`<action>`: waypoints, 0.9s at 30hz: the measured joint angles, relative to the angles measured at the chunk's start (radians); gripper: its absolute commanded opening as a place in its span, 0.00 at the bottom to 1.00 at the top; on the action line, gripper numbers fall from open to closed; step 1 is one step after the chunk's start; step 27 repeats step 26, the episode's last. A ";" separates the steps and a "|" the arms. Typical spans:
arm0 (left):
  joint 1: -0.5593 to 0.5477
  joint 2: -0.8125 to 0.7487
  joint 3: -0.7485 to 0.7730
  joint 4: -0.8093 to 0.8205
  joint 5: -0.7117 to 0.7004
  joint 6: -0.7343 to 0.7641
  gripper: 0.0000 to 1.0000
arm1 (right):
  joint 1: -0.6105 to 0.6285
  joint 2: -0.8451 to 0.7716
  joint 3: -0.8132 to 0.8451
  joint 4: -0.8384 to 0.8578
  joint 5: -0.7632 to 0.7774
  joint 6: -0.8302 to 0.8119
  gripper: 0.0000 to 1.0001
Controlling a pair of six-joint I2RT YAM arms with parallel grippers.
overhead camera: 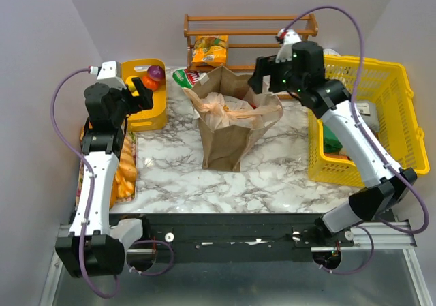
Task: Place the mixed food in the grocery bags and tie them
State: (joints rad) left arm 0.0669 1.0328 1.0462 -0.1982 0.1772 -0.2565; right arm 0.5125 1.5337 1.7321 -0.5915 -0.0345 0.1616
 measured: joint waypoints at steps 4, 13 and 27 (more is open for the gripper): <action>0.031 0.092 0.076 -0.028 -0.010 -0.013 0.99 | -0.177 -0.029 -0.056 0.001 -0.023 0.031 1.00; 0.053 0.005 0.048 -0.027 -0.058 0.001 0.99 | -0.376 -0.398 -0.415 0.145 0.122 0.073 1.00; 0.017 -0.059 -0.015 0.004 -0.217 -0.014 0.99 | -0.374 -0.629 -0.783 0.473 0.285 0.018 1.00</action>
